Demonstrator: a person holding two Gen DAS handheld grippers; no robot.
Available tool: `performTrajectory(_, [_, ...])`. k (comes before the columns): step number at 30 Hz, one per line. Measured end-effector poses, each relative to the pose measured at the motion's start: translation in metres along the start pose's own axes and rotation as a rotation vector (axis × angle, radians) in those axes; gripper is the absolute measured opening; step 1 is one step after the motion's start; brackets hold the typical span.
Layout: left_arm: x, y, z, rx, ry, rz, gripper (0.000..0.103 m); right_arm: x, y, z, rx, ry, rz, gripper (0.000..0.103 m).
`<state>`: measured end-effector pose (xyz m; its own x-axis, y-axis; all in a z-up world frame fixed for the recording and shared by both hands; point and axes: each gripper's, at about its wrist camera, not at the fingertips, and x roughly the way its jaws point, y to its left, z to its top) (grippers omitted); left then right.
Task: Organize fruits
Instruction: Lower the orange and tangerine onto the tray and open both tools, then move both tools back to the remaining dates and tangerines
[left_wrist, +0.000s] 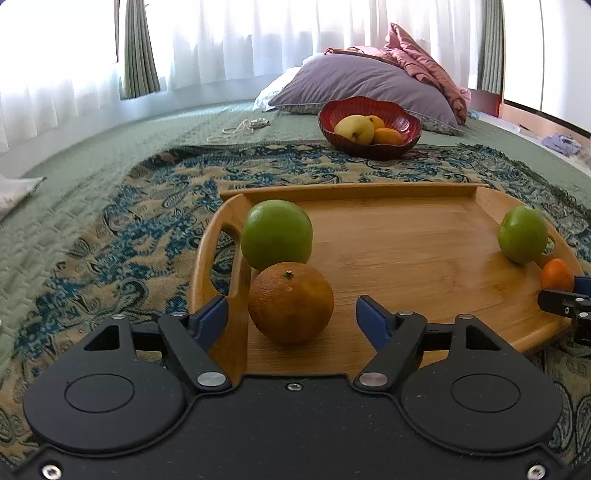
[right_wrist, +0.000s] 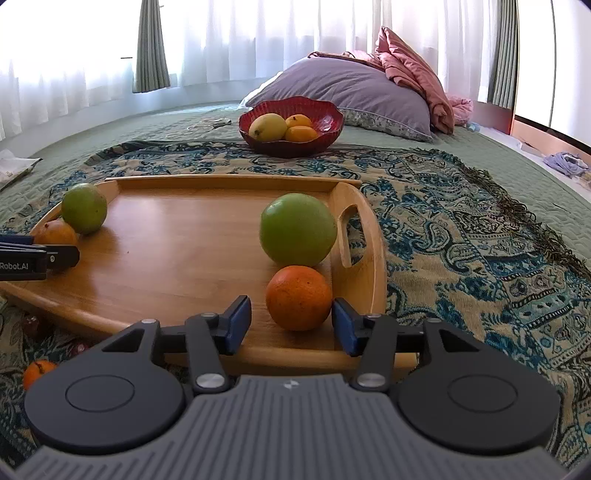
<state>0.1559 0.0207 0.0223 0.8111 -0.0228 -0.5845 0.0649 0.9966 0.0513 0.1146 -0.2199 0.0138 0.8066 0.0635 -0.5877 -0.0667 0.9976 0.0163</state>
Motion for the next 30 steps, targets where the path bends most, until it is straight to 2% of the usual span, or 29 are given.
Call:
performTrajectory(6, [-0.022, 0.0, -0.009, -0.009, -0.004, -0.012, 0.089, -0.012, 0.0, -0.003, 0.007, -0.016, 0.013, 0.071])
performTrajectory(15, [-0.056, -0.004, -0.027, 0.003, -0.029, -0.047, 0.096, -0.042, 0.007, -0.012, -0.024, -0.064, 0.063, 0.078])
performTrajectory(28, [-0.073, -0.005, -0.047, -0.012, -0.01, -0.092, 0.098, -0.073, 0.048, -0.035, -0.186, -0.105, 0.171, 0.084])
performTrajectory(30, [-0.073, -0.006, -0.05, -0.003, -0.004, -0.101, 0.095, -0.073, 0.054, -0.038, -0.206, -0.101, 0.184, 0.084])
